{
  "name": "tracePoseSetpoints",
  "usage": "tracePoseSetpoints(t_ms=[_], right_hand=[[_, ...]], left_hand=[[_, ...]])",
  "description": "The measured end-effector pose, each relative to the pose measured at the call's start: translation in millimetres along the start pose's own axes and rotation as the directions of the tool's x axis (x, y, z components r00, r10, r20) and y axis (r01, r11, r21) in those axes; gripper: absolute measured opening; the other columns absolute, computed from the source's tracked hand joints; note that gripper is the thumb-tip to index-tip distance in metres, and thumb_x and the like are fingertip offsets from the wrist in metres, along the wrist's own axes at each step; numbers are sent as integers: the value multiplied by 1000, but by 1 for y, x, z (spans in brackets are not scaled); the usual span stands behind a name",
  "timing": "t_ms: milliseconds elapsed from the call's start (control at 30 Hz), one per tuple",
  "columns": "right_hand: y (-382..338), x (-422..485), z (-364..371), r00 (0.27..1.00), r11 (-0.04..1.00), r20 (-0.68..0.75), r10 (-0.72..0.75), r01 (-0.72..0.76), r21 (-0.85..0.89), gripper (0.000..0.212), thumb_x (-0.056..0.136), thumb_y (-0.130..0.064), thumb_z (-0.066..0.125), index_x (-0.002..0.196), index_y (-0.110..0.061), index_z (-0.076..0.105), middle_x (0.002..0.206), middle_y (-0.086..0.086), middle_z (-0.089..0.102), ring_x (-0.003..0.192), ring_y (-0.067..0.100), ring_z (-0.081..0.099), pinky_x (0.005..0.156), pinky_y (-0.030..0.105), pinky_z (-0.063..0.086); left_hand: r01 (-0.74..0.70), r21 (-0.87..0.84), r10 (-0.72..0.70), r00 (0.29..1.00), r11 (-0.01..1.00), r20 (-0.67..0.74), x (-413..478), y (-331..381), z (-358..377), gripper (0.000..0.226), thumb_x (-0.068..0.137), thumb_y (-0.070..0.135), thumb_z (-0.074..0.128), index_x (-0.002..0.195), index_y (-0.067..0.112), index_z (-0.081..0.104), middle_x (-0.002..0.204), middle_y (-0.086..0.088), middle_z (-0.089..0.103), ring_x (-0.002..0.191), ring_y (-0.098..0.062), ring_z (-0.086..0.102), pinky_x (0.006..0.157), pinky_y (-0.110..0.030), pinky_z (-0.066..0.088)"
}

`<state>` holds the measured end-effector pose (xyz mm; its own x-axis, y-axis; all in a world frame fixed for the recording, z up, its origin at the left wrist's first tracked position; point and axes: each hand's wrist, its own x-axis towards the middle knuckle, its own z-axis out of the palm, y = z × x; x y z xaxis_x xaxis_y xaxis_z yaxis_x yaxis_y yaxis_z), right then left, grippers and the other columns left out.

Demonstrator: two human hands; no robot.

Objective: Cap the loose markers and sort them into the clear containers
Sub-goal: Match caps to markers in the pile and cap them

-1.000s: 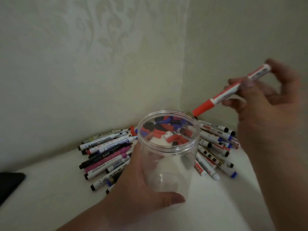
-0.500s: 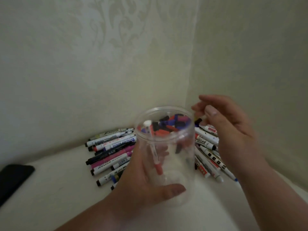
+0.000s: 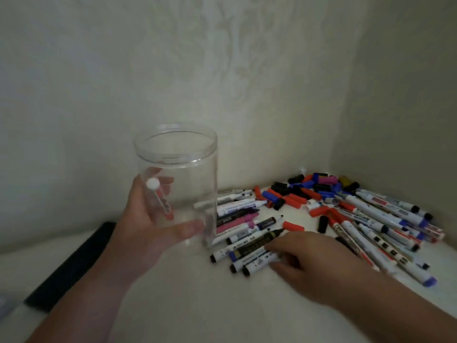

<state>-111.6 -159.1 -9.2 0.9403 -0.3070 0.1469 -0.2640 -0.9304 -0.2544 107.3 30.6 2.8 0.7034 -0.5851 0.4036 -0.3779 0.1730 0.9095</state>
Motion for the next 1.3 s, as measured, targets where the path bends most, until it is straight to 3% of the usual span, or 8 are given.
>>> tracePoseSetpoints(t_ms=[267,533,667,767,867,1033,1200,1300], right_hand=[[-4,2,4,998,998,1,58,-58,18,38,94,-54,55,131,-50,53,106,-31,54,97,-4,54,84,12,46],[3,-1,2,987,978,24,158,-160,134,28,88,-50,66,112,-42,56,76,-12,59,68,3,54,59,19,44],[16,-4,-7,969,952,-8,247,-241,190,12,89,-39,69,93,-38,57,72,-8,60,63,5,53,61,22,45],[32,-5,-18,941,924,-87,326,-298,240,17,92,-25,67,87,-38,57,75,-9,60,67,5,55,61,17,45],[46,-6,-27,892,893,-181,414,-359,273,13,92,-22,66,91,-34,63,78,-12,60,67,0,56,55,10,40],[56,-8,-31,857,874,-222,465,-404,272,19,93,-22,64,85,-38,58,79,-18,57,68,-2,52,53,8,37],[60,-5,-30,864,874,-207,459,-397,280,11,91,-29,68,83,-36,63,71,-17,55,61,-5,52,54,6,38],[61,-3,-29,866,870,-206,456,-384,310,7,89,-31,70,82,-32,67,70,-16,57,65,-11,52,56,7,39]], left_hand=[[152,13,-146,965,988,-217,15,-30,-34,110,49,25,97,143,35,40,135,8,58,125,-2,53,96,-36,52],[263,217,-206,945,940,-254,11,-34,-37,127,25,68,91,136,40,37,142,14,48,130,-7,50,111,-43,42],[5,438,199,886,899,-419,-18,-4,-21,87,65,67,78,134,25,46,127,9,55,111,-11,56,94,-37,49],[-396,518,407,908,758,97,-42,29,32,20,85,46,63,89,27,57,83,15,54,72,-8,54,69,-22,45],[-588,615,149,775,526,614,-45,34,94,17,95,50,49,94,35,57,90,22,43,79,-2,52,66,-22,44],[-576,719,-33,771,390,636,-27,21,144,36,104,46,38,135,30,43,128,7,43,115,-14,47,95,-33,46],[-499,768,-57,823,401,565,-22,7,140,33,98,58,40,123,38,45,124,15,35,104,-5,32,100,-25,40],[-542,767,-76,798,343,598,-19,3,137,21,97,46,45,111,38,57,111,13,49,102,-7,52,89,-25,48]])
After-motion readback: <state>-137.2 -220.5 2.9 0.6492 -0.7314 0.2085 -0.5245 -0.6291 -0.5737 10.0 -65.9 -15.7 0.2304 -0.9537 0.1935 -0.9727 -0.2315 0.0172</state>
